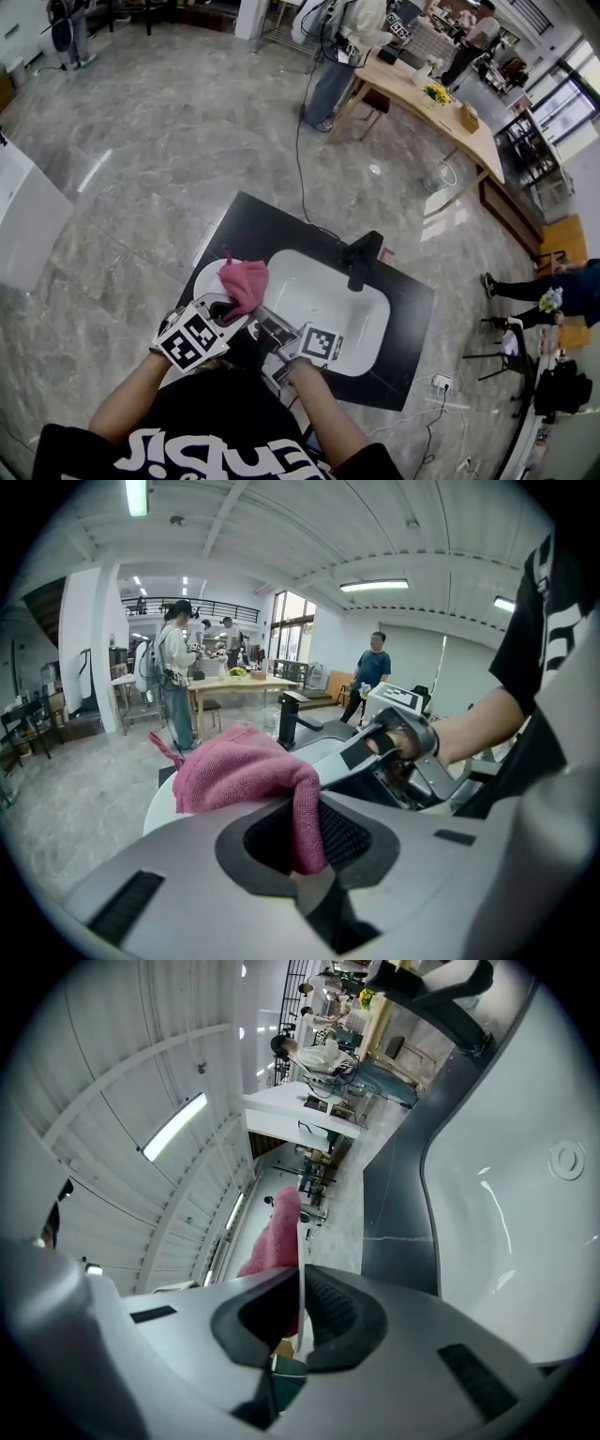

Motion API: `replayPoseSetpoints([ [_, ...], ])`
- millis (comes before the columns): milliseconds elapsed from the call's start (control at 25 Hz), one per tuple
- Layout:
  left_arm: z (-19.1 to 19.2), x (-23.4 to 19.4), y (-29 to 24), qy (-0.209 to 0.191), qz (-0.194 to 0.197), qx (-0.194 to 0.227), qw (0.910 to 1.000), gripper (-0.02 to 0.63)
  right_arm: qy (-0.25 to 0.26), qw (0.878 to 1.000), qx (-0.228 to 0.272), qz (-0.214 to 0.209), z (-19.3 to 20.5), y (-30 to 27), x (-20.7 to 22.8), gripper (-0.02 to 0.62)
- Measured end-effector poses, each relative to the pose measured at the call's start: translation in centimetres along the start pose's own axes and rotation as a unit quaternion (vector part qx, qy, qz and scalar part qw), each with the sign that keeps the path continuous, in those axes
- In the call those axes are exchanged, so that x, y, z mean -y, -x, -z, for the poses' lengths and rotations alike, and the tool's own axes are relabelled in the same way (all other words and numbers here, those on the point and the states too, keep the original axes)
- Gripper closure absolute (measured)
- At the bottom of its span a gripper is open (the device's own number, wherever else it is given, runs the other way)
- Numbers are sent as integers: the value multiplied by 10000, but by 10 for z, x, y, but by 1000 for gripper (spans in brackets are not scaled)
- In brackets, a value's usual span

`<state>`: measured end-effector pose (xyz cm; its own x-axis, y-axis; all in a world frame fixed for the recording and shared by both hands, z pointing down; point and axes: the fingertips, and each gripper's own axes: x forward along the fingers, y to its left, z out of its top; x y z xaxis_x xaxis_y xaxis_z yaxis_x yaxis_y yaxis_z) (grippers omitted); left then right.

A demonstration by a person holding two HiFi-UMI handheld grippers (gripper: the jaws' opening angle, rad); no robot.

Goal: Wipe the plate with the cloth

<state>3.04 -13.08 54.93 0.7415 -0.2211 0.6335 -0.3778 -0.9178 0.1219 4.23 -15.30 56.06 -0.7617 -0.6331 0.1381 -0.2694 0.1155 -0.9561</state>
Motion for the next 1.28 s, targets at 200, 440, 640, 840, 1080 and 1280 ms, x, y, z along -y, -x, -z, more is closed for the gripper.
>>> replayPoseSetpoints([
  [200, 9, 7, -3, 43, 109, -138, 9998, 555, -71, 9998, 174, 21, -12, 6, 7, 563],
  [440, 16, 5, -2, 46, 140, -202, 9997, 555, -86, 9998, 198, 11, -14, 7, 9, 563],
  [640, 20, 2, 1, 66, 84, -255, 9996, 555, -101, 9997, 239, 14, -16, 12, 11, 563],
  [840, 26, -8, 6, 92, -42, -326, 9994, 555, -121, 9994, 296, 135, -19, 19, 17, 563],
  [1080, 33, -22, 12, 67, -221, -383, 9990, 555, -184, 9993, 322, 2, -16, 23, 17, 563],
  [1280, 30, -41, 18, 74, -462, -365, 9982, 555, -182, 9995, 249, -6, -11, 23, 17, 563],
])
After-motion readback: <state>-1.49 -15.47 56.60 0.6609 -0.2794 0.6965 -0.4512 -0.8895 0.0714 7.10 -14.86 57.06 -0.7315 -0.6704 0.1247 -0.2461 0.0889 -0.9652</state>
